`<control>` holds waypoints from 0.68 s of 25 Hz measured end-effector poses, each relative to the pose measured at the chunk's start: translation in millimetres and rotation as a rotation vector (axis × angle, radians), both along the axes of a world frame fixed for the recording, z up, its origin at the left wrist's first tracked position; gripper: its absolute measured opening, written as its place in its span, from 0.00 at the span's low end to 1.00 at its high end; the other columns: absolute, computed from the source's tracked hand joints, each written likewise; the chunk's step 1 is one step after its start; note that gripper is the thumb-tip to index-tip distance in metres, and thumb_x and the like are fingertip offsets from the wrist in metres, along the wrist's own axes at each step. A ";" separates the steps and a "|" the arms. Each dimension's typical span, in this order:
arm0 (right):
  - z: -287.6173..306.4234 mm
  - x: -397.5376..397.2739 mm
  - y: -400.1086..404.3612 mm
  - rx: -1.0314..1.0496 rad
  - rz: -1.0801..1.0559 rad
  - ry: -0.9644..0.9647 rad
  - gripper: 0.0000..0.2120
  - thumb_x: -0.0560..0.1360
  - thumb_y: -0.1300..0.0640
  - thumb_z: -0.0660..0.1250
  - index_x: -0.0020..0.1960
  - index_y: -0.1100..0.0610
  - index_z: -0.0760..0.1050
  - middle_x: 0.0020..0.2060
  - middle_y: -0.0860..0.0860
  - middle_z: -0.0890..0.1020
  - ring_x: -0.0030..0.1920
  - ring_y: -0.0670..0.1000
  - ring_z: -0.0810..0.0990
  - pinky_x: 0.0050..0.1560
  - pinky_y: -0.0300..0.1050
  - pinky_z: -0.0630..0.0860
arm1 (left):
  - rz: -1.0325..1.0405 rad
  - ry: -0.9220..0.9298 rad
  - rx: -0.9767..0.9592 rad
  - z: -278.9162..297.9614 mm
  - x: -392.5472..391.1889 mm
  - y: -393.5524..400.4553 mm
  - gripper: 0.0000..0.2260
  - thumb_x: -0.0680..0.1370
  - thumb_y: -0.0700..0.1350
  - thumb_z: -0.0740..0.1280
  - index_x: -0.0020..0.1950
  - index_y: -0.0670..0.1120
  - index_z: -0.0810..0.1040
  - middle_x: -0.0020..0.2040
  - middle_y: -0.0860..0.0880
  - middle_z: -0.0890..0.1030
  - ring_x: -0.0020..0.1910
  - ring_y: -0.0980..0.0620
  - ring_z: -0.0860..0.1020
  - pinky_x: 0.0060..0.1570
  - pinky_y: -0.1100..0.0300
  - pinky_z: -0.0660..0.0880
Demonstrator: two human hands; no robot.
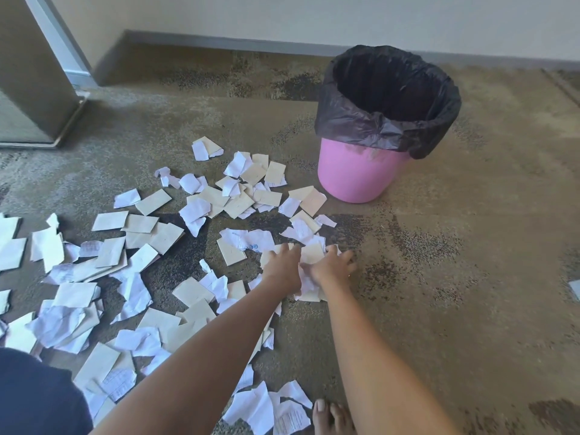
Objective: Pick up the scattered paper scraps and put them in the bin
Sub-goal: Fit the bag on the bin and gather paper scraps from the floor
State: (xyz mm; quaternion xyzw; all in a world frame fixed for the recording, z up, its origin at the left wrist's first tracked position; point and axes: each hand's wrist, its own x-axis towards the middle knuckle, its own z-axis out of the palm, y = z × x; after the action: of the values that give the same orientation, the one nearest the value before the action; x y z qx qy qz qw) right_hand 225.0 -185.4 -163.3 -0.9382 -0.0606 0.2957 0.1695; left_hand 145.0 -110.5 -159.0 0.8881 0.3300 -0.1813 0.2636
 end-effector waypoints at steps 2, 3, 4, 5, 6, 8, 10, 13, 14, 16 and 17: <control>-3.1 -1.6 -2.6 0.059 -0.021 -0.010 0.35 0.66 0.43 0.77 0.68 0.50 0.67 0.68 0.55 0.61 0.67 0.62 0.62 0.56 0.56 0.74 | 0.048 -0.026 -0.059 1.2 0.3 -0.3 0.39 0.64 0.39 0.80 0.69 0.48 0.62 0.61 0.44 0.73 0.59 0.39 0.75 0.50 0.46 0.78; -4.8 -2.4 -4.0 0.108 -0.040 -0.013 0.33 0.65 0.46 0.79 0.65 0.51 0.69 0.65 0.55 0.63 0.64 0.61 0.67 0.53 0.53 0.75 | 0.063 -0.034 -0.069 1.9 0.1 0.0 0.40 0.65 0.37 0.79 0.69 0.49 0.61 0.60 0.43 0.75 0.57 0.40 0.77 0.48 0.47 0.78; -6.3 -3.5 -5.6 0.166 -0.070 -0.010 0.30 0.65 0.49 0.80 0.62 0.52 0.70 0.63 0.56 0.65 0.60 0.61 0.72 0.51 0.51 0.76 | 0.068 -0.036 -0.063 2.2 -0.1 0.7 0.39 0.65 0.36 0.78 0.70 0.48 0.61 0.59 0.43 0.76 0.56 0.40 0.78 0.45 0.49 0.78; -8.1 -5.2 -6.2 0.217 -0.092 -0.009 0.28 0.65 0.53 0.80 0.59 0.53 0.71 0.62 0.56 0.66 0.56 0.61 0.77 0.49 0.50 0.77 | 0.066 -0.034 -0.051 2.7 -0.4 2.2 0.37 0.66 0.35 0.77 0.70 0.48 0.62 0.59 0.43 0.76 0.55 0.40 0.79 0.42 0.51 0.77; -9.1 -7.4 -5.7 0.249 -0.100 -0.011 0.26 0.65 0.55 0.80 0.58 0.54 0.72 0.61 0.55 0.68 0.53 0.60 0.79 0.47 0.48 0.77 | 0.065 -0.031 -0.044 3.3 -1.0 4.4 0.34 0.67 0.35 0.76 0.69 0.47 0.64 0.59 0.43 0.76 0.55 0.41 0.79 0.40 0.53 0.75; -8.7 -11.1 -1.9 0.279 -0.057 -0.017 0.23 0.66 0.53 0.79 0.58 0.54 0.75 0.59 0.54 0.75 0.52 0.58 0.81 0.44 0.45 0.75 | 0.071 -0.018 -0.034 4.8 -3.6 8.6 0.30 0.69 0.36 0.75 0.67 0.46 0.67 0.60 0.43 0.75 0.57 0.42 0.77 0.41 0.54 0.74; -7.1 -10.2 3.1 0.311 0.022 -0.004 0.20 0.68 0.52 0.78 0.57 0.54 0.77 0.57 0.53 0.80 0.53 0.56 0.80 0.47 0.44 0.76 | 0.056 0.020 0.063 5.5 -7.6 12.3 0.29 0.68 0.41 0.77 0.66 0.45 0.69 0.64 0.44 0.69 0.62 0.43 0.71 0.49 0.52 0.76; 8.1 1.4 5.9 0.302 0.140 0.011 0.13 0.71 0.55 0.76 0.53 0.57 0.80 0.54 0.55 0.82 0.47 0.55 0.79 0.39 0.40 0.72 | 0.048 0.062 0.152 3.3 -14.1 17.4 0.38 0.63 0.50 0.80 0.67 0.47 0.65 0.69 0.47 0.58 0.71 0.41 0.59 0.58 0.41 0.72; 14.2 8.1 6.5 0.306 0.182 -0.010 0.13 0.71 0.55 0.75 0.54 0.58 0.80 0.54 0.55 0.82 0.48 0.55 0.79 0.38 0.39 0.72 | 0.059 0.060 0.123 2.2 -16.1 19.1 0.42 0.62 0.51 0.81 0.70 0.48 0.61 0.70 0.47 0.58 0.72 0.41 0.57 0.59 0.38 0.71; 38.1 18.0 11.4 0.342 0.238 -0.062 0.16 0.72 0.57 0.74 0.58 0.60 0.80 0.56 0.57 0.81 0.53 0.57 0.80 0.45 0.40 0.73 | 0.070 0.054 0.082 2.2 -18.3 22.3 0.47 0.61 0.51 0.81 0.73 0.48 0.57 0.69 0.47 0.61 0.71 0.40 0.60 0.60 0.36 0.70; 46.9 25.6 15.4 0.369 0.247 -0.061 0.12 0.73 0.58 0.74 0.55 0.60 0.81 0.51 0.56 0.81 0.51 0.57 0.79 0.45 0.40 0.73 | 0.079 0.052 0.083 2.1 -18.6 23.1 0.48 0.61 0.51 0.82 0.72 0.47 0.57 0.68 0.46 0.62 0.70 0.40 0.61 0.59 0.37 0.71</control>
State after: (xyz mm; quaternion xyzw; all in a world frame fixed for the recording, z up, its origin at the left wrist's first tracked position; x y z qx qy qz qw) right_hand 250.6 -170.1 -116.4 -0.8852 -0.2331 0.2698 0.2989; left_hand 126.4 -87.5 -156.9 0.8796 0.3787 -0.1797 0.2248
